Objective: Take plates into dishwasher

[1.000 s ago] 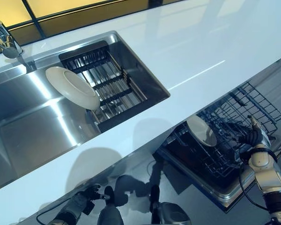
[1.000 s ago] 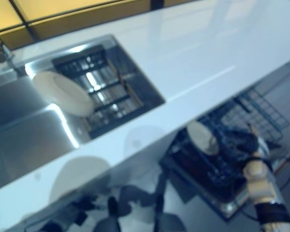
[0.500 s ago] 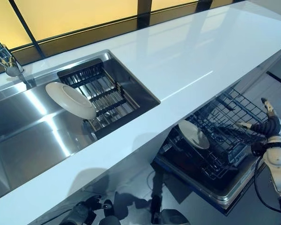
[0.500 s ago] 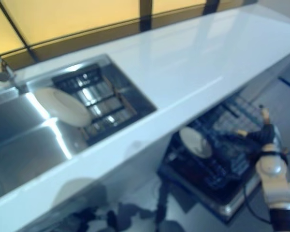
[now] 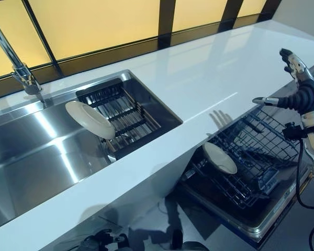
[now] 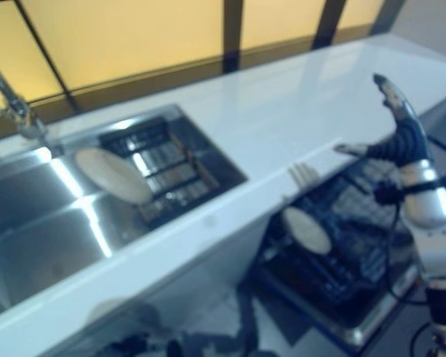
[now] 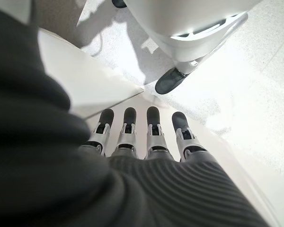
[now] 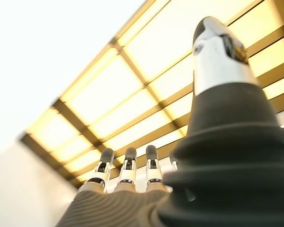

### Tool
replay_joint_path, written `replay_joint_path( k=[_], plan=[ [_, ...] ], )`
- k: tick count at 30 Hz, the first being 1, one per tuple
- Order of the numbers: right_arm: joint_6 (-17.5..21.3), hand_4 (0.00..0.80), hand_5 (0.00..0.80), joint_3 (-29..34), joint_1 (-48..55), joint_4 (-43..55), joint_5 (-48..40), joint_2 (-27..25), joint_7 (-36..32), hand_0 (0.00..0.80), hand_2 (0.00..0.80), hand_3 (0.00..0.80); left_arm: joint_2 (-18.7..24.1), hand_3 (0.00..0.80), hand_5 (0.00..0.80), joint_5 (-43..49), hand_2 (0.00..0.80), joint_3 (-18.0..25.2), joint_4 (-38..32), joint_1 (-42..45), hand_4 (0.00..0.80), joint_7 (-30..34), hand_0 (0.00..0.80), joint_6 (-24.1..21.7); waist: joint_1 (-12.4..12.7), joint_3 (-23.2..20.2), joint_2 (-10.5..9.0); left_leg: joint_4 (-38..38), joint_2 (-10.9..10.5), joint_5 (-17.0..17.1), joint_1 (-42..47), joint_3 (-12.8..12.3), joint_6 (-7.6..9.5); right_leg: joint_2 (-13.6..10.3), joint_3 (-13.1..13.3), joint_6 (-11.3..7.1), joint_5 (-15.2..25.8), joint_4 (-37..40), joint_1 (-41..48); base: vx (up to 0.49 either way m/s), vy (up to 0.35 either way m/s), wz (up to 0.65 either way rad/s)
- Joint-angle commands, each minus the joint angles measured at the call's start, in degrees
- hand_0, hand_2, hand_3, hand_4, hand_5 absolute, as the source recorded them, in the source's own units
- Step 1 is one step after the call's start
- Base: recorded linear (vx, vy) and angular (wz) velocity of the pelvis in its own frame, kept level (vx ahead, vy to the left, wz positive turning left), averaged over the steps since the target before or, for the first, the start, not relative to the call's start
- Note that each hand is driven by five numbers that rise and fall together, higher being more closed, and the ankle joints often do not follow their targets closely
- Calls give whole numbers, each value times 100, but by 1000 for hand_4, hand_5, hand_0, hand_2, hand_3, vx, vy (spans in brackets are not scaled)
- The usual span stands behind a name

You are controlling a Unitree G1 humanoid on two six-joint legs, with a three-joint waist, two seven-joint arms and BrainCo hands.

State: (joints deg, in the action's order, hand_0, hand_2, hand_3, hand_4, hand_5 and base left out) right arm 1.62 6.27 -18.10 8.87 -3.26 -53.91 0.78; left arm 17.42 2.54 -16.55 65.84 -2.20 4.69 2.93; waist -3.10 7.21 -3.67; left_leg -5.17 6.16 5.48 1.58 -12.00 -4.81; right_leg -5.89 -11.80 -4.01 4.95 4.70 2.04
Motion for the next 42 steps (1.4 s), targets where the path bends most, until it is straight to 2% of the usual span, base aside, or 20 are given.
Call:
replay_joint_path(
  k=[1,4,9,12,13,16,21,22,27,29,32,35,40,42],
  plan=[
    [563,0,0,-235,-1048,146,491,-283,-184,0,0,0,248,0,0,-104,0,67,245,-240,0,-99,0,-82,330,-12,-360,70,-354,-537,238,-105,570,-421,-82,-427,-71,-893,-135,43,168,16],
    [579,0,0,-746,-1698,-74,696,-568,-225,0,0,0,328,0,0,-55,0,41,259,-207,0,-75,0,-58,506,-35,-419,79,-456,-556,208,23,654,-568,-136,-476,60,-1217,-181,42,172,23],
    [739,0,0,-1636,-2628,-764,1251,-872,-62,0,0,0,392,0,0,161,0,-119,211,-184,0,26,0,-18,700,-48,-387,192,-624,-579,95,344,823,-802,-2,-389,264,-2015,-275,34,213,23],
    [873,0,0,-2131,-3023,-1163,1480,-1072,104,0,0,0,444,0,0,242,0,-292,194,-189,0,97,0,-10,734,-36,-316,201,-706,-587,95,585,905,-924,201,-393,521,-2494,-481,59,176,37],
    [960,0,0,-2299,-3166,-1333,1694,-1182,185,0,0,0,475,0,0,255,0,-324,128,-187,0,119,0,61,721,-29,-285,165,-734,-596,132,724,918,-922,369,-390,590,-2534,-606,70,107,67],
    [1113,0,0,-2634,-3541,-1595,1903,-1314,221,0,0,0,530,0,0,162,0,-377,30,-245,0,162,0,245,679,-26,-268,102,-771,-603,184,937,899,-856,520,-378,570,-2300,-731,77,38,76],
    [1489,0,0,-3086,-3895,-1891,2166,-1616,431,0,0,0,575,0,0,142,0,-320,81,-301,0,179,0,338,575,-76,-352,61,-847,-716,220,1286,830,-628,840,-424,559,-1343,-850,120,-62,50],
    [1556,0,0,-3142,-3848,-1976,2342,-1705,574,0,0,0,583,0,0,152,0,-295,131,-263,0,137,0,309,534,-84,-377,70,-883,-763,230,1449,825,-509,1042,-444,580,-1055,-917,142,-111,38],
    [1391,0,0,-3303,-3838,-2242,2565,-1856,673,0,0,0,712,0,0,242,0,-183,149,-131,0,124,0,278,500,-18,-372,78,-867,-790,300,1863,801,-296,1481,-498,680,-741,-1093,140,-143,62],
    [1372,0,0,-3347,-3869,-2335,2608,-1934,597,0,0,0,768,0,0,233,0,-127,155,-144,0,140,0,283,484,-11,-373,70,-849,-783,319,1972,792,-226,1570,-502,646,-743,-1081,107,-203,73],
    [1528,0,0,-3501,-3911,-2553,2747,-2116,637,0,0,0,832,0,0,180,0,-41,180,-160,0,126,0,265,517,-73,-412,65,-789,-758,308,2068,737,-165,1555,-517,478,-603,-818,88,-258,94],
    [1688,0,0,-3786,-4166,-2686,2818,-2210,504,0,0,0,889,0,0,96,0,-4,183,-178,0,184,0,264,605,-147,-477,43,-632,-718,337,2032,603,-131,1299,-508,290,-455,-515,99,-307,70],
    [1988,0,0,-4587,-4962,-2552,2879,-2476,-30,0,0,0,826,0,0,61,0,-59,-40,-79,0,268,0,154,685,-211,-515,90,-322,-661,403,1955,334,-33,1030,-290,12,-343,-179,88,-233,33],
    [2029,0,0,-4779,-5099,-2369,3026,-2568,-180,0,0,0,761,0,0,56,0,-95,-151,-85,0,288,0,119,697,-191,-524,226,-236,-612,319,1839,259,-17,875,-208,-39,-326,-107,28,-175,36]
  ],
)
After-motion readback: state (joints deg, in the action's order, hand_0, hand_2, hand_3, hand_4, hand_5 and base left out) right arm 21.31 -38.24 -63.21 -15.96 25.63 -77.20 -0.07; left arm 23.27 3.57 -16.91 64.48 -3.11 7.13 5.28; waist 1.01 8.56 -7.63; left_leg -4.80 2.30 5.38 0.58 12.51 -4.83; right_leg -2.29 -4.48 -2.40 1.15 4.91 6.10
